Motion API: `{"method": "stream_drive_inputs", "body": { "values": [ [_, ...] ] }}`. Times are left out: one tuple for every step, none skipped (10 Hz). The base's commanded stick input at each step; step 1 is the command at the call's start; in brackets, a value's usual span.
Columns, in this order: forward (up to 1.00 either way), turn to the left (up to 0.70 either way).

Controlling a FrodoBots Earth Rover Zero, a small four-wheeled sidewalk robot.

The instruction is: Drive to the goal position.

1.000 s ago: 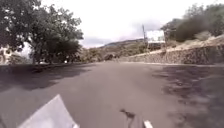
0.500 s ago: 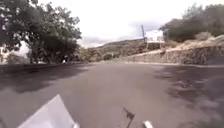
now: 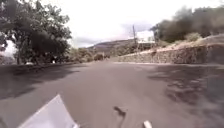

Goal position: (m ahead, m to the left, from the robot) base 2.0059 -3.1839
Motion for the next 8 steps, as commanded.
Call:
{"method": "stream_drive_inputs", "body": {
  "values": [
    [0.50,-0.50],
    [0.50,-0.50],
    [0.50,-0.50],
    [0.50,-0.50],
    [0.50,-0.50],
    [0.50,-0.50],
    [0.50,-0.50],
    [0.50,-0.50]
  ]
}}
